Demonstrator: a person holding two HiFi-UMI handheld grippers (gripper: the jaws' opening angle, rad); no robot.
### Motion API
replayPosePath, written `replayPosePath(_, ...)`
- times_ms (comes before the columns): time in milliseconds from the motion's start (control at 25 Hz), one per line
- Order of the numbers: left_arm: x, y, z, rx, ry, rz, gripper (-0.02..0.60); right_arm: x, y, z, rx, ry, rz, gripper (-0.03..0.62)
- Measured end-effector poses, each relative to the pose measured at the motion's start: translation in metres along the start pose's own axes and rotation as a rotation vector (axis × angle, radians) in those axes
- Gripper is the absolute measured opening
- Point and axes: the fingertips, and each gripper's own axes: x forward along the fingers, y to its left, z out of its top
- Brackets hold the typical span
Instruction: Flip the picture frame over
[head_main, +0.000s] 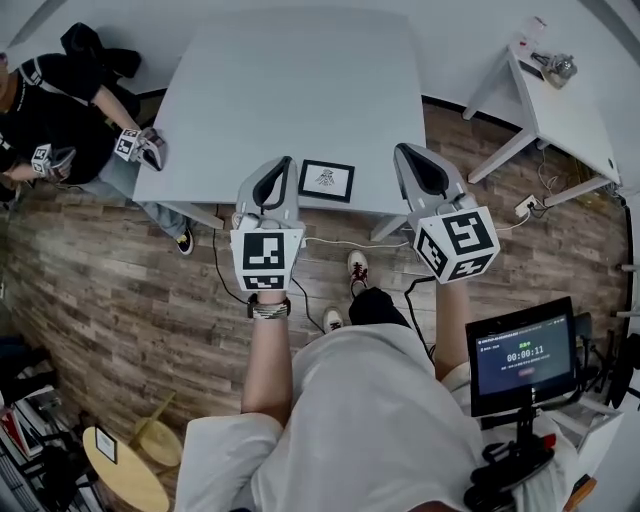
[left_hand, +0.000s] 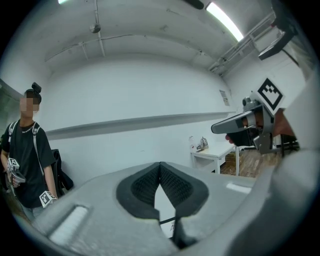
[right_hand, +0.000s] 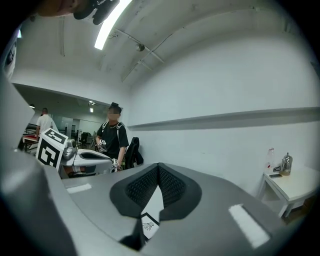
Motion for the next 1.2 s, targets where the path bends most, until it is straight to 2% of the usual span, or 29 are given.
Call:
replayPosePath(440, -0.052, -0.005, 0.063, 0.093, -0.098, 0.005, 0.003, -0.031, 0.032, 0.044, -0.053, -0.073, 0.008, 0.002)
replayPosePath(800, -0.061, -0.011, 0.083, 0.096, -0.137, -0.021, 0.003, -0.036, 0.039, 0.056, -0.077, -0.106, 0.02, 0.002)
replayPosePath(1200, -0.055, -0.02, 0.093, 0.102, -0.155, -0.048, 0.003, -0.033, 0.038, 0.058, -0.08, -0.089, 0.011, 0.002)
